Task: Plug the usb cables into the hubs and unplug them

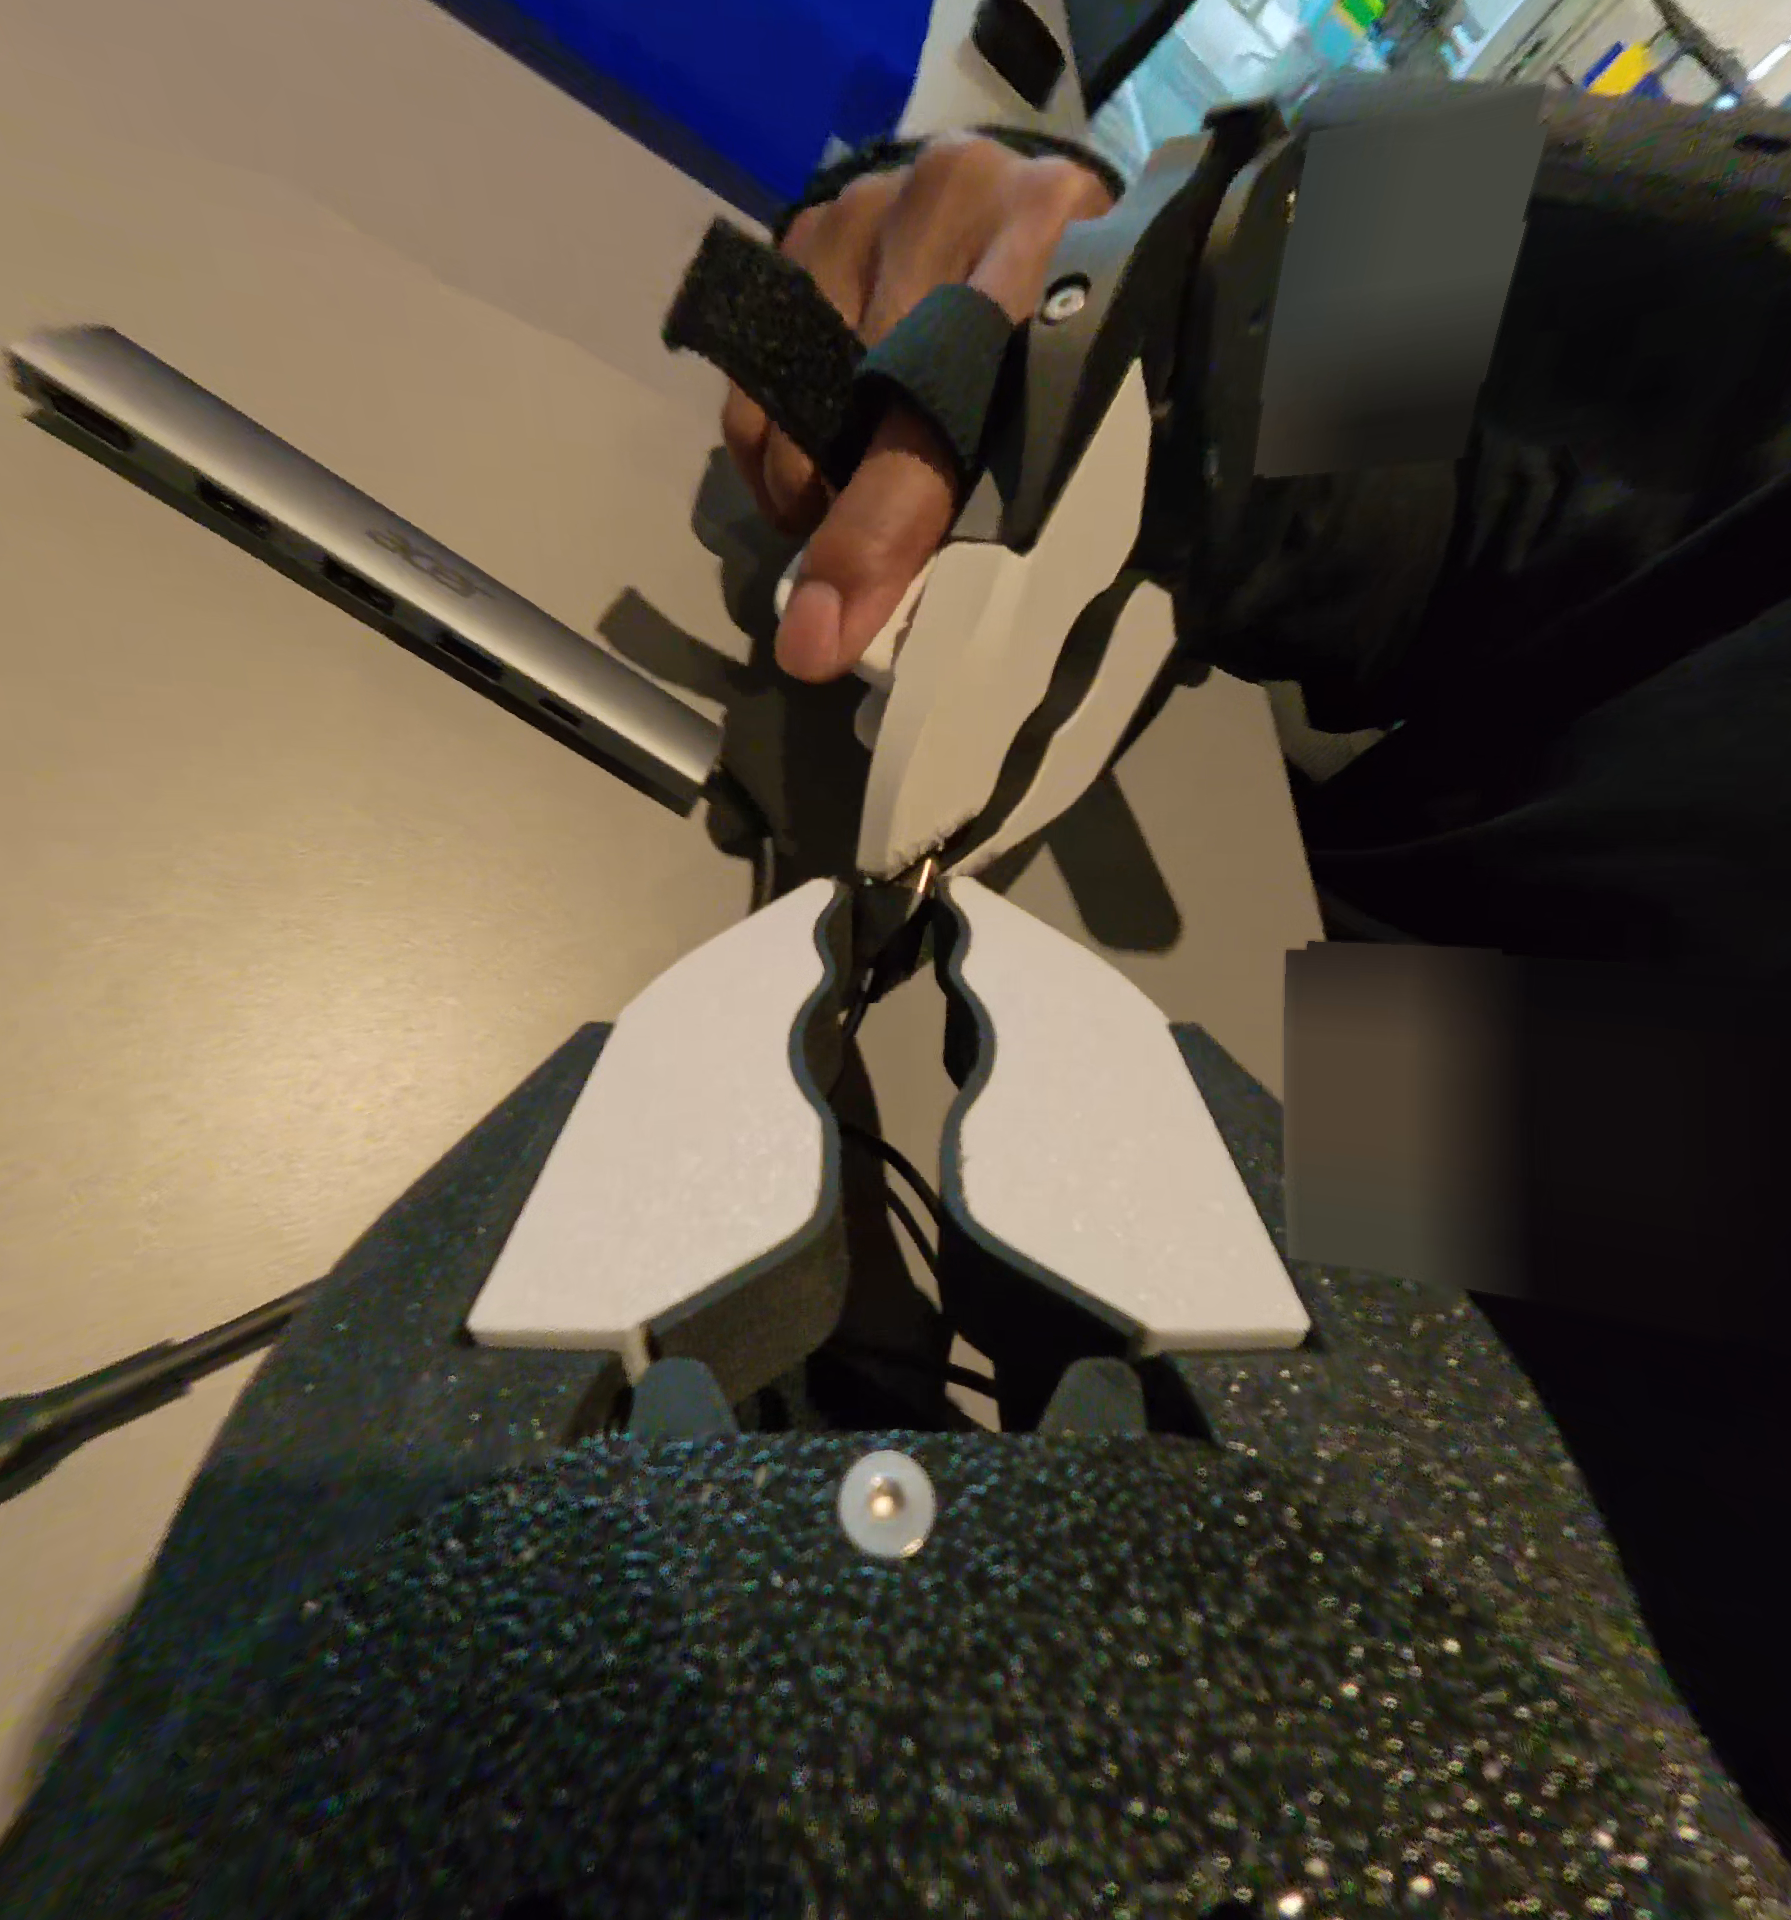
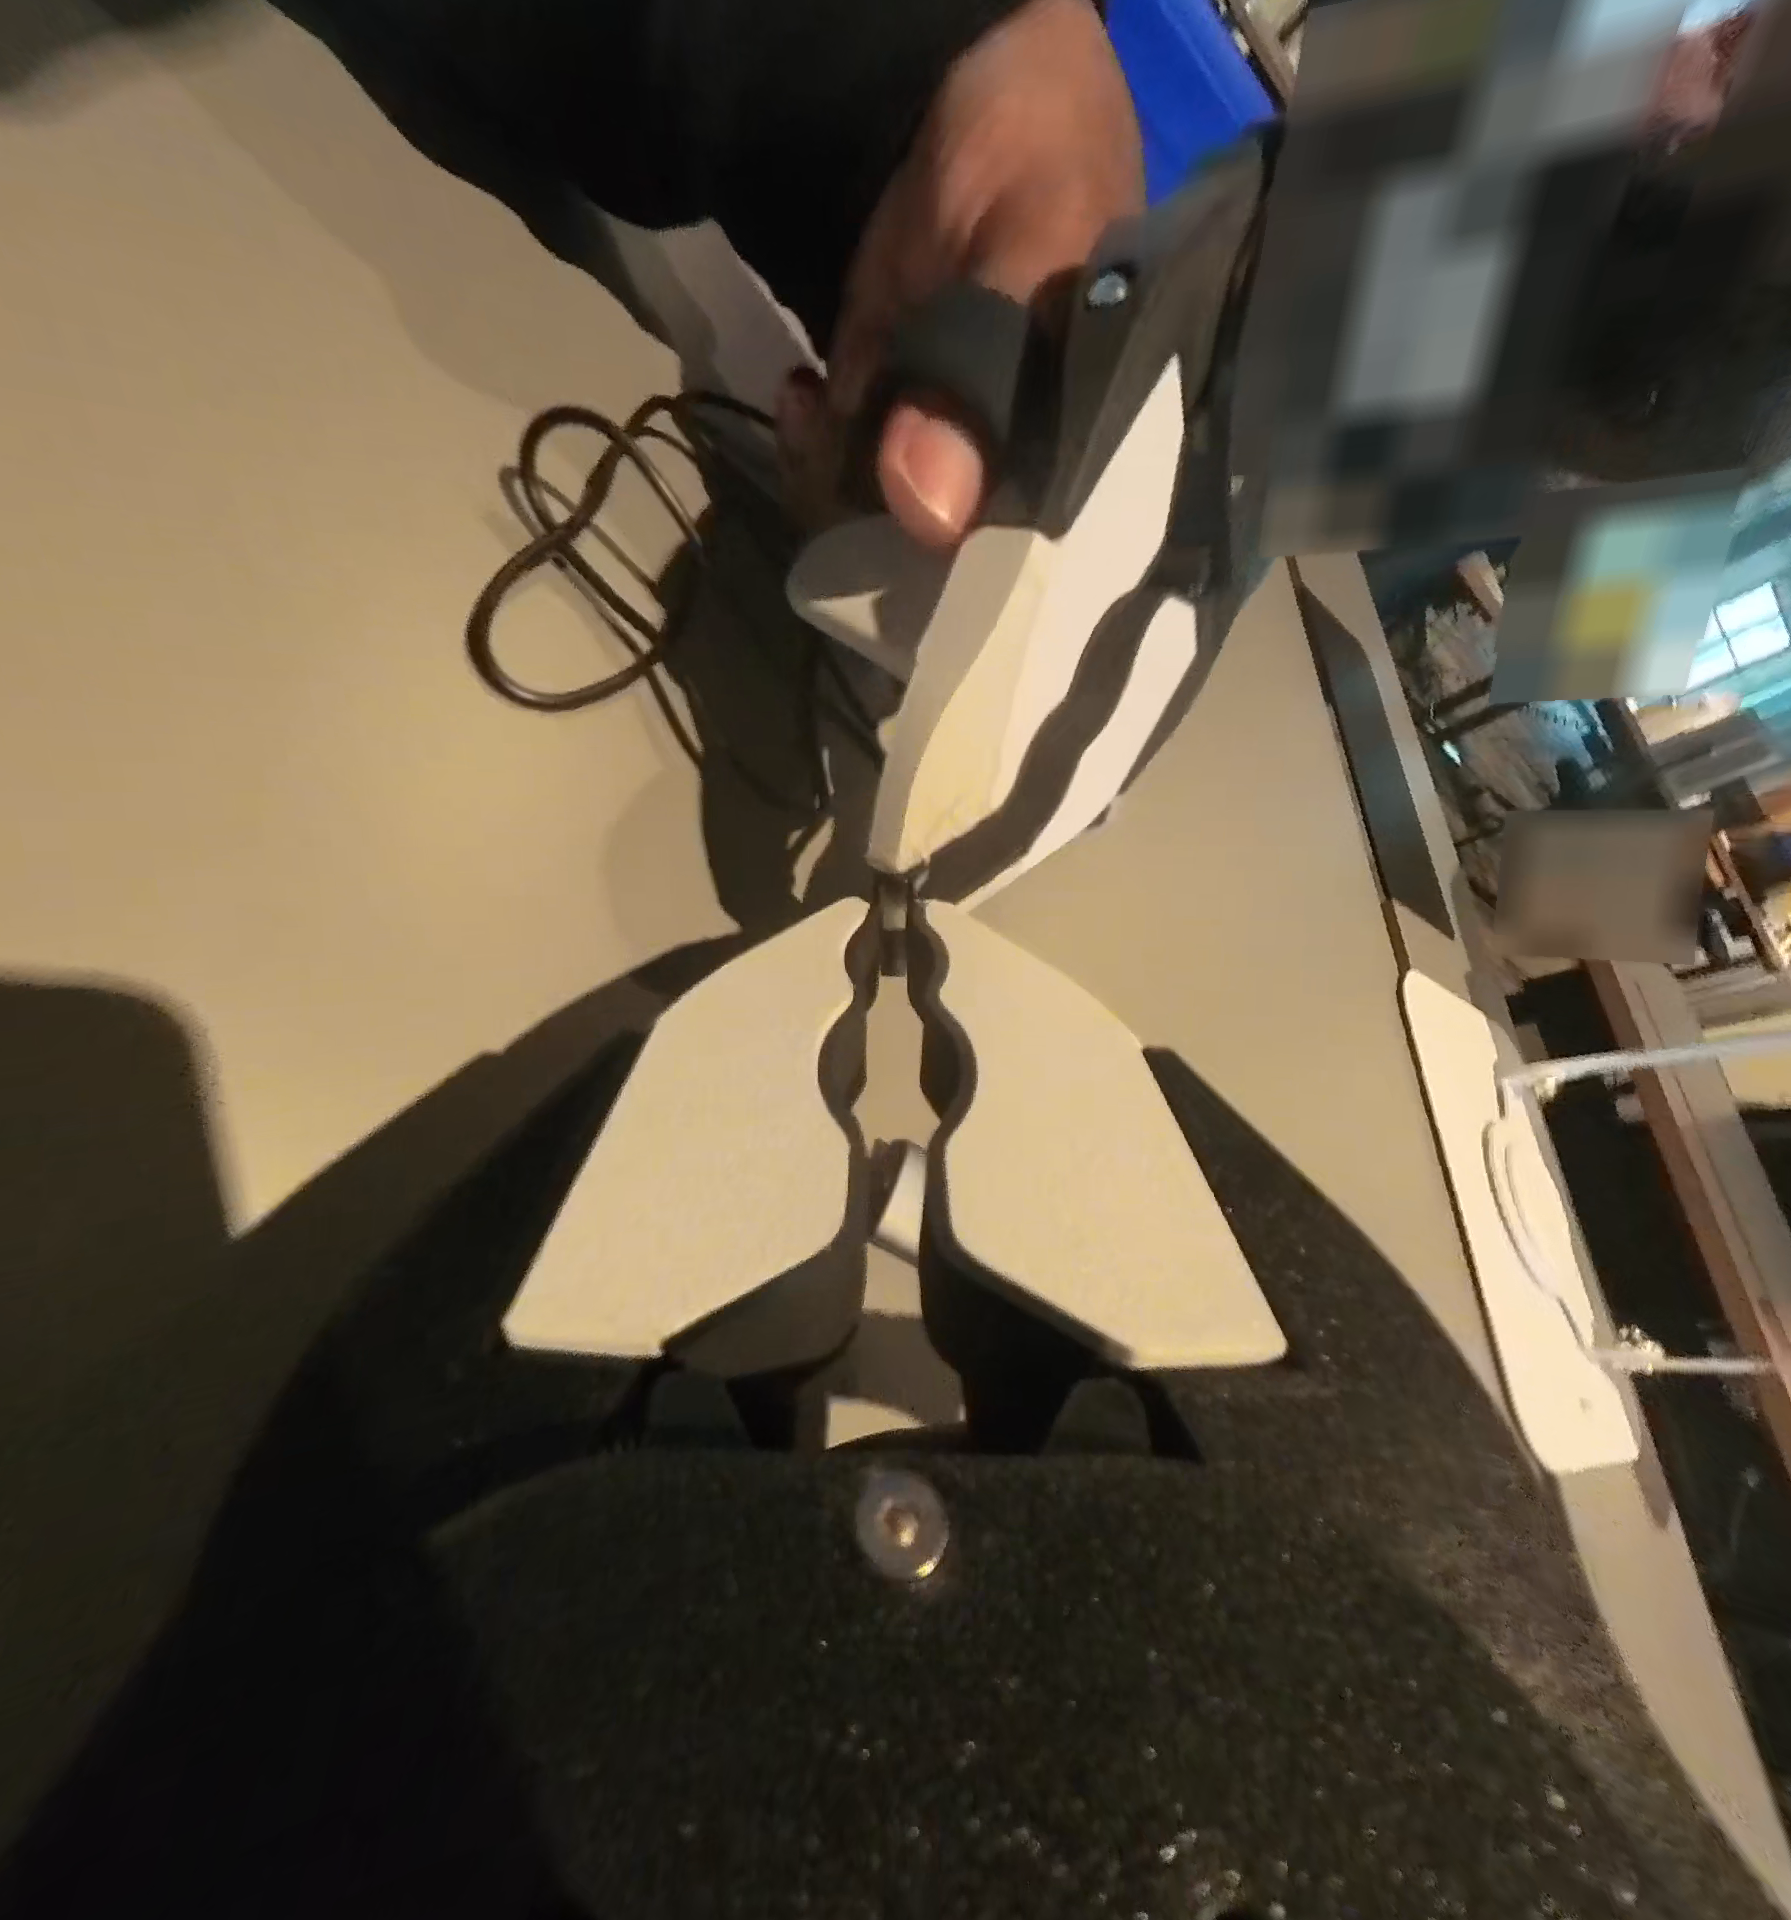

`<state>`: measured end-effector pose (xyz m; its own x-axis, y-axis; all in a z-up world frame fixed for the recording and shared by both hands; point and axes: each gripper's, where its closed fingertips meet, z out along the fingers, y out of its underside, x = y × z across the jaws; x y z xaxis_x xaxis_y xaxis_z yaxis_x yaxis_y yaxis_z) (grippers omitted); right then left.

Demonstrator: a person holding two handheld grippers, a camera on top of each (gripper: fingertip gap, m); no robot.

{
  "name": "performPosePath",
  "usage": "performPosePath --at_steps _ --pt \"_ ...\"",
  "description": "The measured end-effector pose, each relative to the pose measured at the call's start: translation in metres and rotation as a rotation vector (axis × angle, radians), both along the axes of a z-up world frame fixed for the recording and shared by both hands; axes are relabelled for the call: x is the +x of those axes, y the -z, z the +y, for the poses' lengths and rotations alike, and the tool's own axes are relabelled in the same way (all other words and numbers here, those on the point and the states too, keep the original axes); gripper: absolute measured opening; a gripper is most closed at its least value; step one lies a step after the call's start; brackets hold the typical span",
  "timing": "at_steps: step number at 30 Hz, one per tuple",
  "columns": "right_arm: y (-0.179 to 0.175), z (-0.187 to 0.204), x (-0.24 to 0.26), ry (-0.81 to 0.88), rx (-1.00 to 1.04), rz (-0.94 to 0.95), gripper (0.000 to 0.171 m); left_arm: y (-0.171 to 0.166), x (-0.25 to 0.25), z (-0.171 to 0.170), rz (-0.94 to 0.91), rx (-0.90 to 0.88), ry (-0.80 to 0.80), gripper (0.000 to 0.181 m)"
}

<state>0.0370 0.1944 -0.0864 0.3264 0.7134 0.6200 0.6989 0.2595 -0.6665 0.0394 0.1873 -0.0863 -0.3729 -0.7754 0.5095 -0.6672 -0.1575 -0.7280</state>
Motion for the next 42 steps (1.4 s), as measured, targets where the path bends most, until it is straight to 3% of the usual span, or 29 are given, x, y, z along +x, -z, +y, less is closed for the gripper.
performPosePath --at_steps 7,11,14,19,25,29,37,42 --pt "-0.007 0.033 0.035 0.28 -0.126 0.177 0.005 -0.067 0.017 0.063 -0.379 0.099 -0.353 0.012" --pt "-0.027 0.045 0.059 0.397 -0.194 0.432 0.004 -0.104 0.008 0.049 -0.547 0.063 -0.3 0.013" --pt "-0.04 0.046 0.067 0.401 -0.243 0.605 0.005 -0.098 0.009 0.025 -0.508 0.08 -0.199 0.016" --pt "-0.054 0.043 0.064 0.348 -0.327 0.809 0.004 -0.069 0.021 0.019 -0.358 0.153 -0.206 0.025" --pt "-0.063 0.035 0.055 0.207 -0.507 1.022 0.004 -0.105 0.013 0.046 -0.539 0.237 -0.336 0.029" --pt "-0.069 0.025 0.043 0.102 -0.548 1.037 0.004 -0.112 0.003 0.058 -0.571 0.303 -0.359 0.032" --pt "-0.069 0.0 0.008 -0.078 -0.495 0.866 0.004 -0.066 0.004 0.016 -0.422 0.398 -0.09 0.03" --pt "-0.068 -0.002 0.005 -0.089 -0.466 0.842 0.004 -0.067 0.006 0.007 -0.442 0.341 -0.066 0.021"
